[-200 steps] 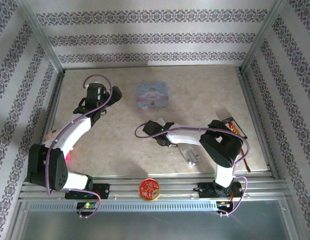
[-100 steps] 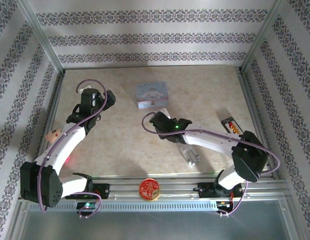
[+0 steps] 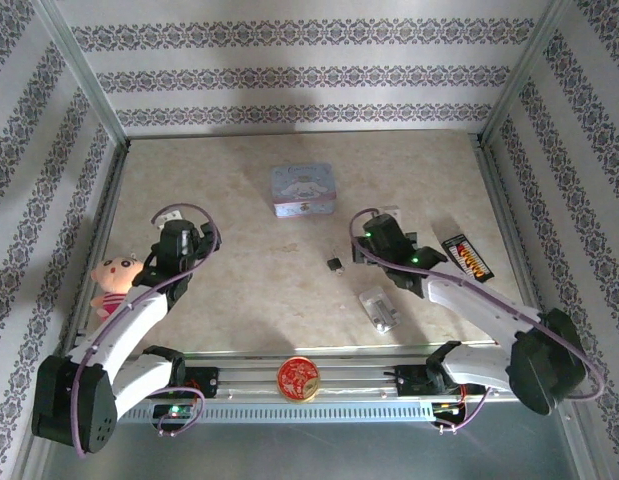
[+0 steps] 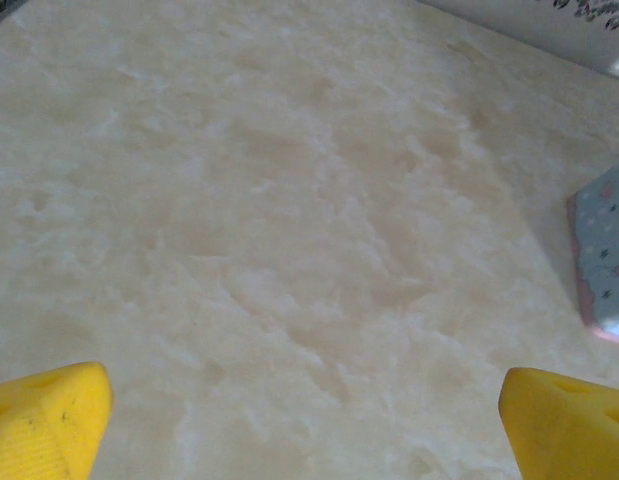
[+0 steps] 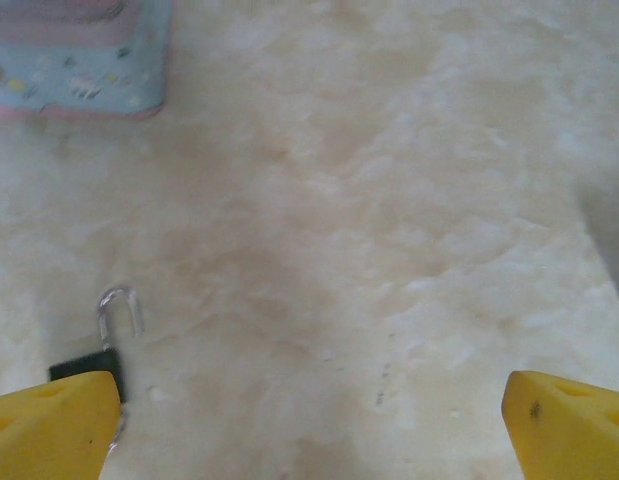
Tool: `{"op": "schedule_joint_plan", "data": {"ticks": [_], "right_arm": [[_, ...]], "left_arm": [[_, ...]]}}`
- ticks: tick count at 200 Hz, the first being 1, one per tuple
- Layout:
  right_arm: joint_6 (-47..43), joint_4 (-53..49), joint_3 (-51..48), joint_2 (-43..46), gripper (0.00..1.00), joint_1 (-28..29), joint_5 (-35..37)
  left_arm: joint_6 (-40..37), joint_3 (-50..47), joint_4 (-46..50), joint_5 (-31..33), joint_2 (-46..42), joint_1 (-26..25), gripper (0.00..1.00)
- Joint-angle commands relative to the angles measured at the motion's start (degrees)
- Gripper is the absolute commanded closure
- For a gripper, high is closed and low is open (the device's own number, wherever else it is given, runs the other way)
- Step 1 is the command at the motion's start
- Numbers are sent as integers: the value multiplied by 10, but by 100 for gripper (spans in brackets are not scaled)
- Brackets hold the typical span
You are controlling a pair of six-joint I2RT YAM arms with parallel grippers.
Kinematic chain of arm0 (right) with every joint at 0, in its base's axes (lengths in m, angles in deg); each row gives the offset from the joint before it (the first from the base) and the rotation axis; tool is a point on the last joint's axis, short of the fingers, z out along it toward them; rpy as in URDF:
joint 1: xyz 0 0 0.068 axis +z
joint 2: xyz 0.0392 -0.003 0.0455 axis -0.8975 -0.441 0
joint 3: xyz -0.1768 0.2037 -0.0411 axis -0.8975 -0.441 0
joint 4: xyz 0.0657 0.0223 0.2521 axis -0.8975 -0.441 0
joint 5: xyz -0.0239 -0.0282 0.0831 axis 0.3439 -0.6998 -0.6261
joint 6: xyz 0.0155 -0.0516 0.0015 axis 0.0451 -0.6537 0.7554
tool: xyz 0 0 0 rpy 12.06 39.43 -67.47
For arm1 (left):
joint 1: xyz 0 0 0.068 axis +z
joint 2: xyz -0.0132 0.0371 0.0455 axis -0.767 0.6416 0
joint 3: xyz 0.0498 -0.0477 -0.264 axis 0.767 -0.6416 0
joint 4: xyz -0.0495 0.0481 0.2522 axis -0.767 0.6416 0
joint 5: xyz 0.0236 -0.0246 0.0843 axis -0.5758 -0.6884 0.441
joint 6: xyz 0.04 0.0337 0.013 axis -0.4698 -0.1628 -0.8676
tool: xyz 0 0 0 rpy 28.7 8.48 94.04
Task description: Unlock a padlock with a key
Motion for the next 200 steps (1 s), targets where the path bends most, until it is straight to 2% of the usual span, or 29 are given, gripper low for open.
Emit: {"op": "schedule_joint_plan", "data": {"ticks": [1, 18, 37, 90, 108, 167, 200], "right_arm": [[20, 58, -41, 44, 2, -44, 7], [10, 89, -74, 76, 2, -77, 9], [-6, 116, -104, 104, 2, -102, 23], [-54, 183, -149, 135, 2, -160, 11], [-78, 222, -160, 140, 2, -178, -18], [-196, 358, -207, 122, 2, -194, -15], [-196, 433, -259, 109, 2, -221, -32]], "left_arm": [[-79, -43, -128, 32, -4, 8, 1], [-89, -62, -173, 41, -4, 15, 1], [-135, -79, -239, 31, 0, 16, 1], [-232, -74, -286, 23, 75, 28, 1], [-245, -78, -322, 6, 111, 31, 1], [-257, -85, -445, -58, 202, 46, 1], [-278, -89, -484, -76, 219, 60, 1]]}}
